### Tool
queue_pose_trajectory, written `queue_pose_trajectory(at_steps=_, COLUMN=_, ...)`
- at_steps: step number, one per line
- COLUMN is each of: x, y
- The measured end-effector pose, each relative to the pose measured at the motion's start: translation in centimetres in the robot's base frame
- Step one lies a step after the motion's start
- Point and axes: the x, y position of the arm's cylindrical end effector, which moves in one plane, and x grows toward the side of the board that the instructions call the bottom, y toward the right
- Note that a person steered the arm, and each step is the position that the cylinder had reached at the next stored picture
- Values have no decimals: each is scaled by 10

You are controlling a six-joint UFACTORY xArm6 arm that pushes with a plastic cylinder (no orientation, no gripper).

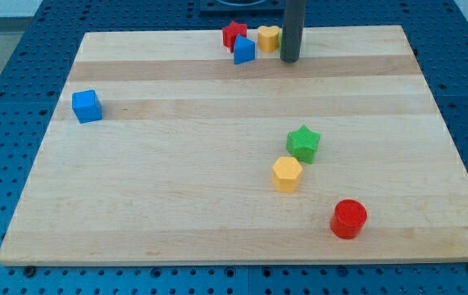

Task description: Locate your arm at the right side of the green star

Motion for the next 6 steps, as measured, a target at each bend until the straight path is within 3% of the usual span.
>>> queue_pose_trajectory(at_steps=1, x=8, y=7)
queue_pose_trajectory(at_steps=6, x=221, y=103)
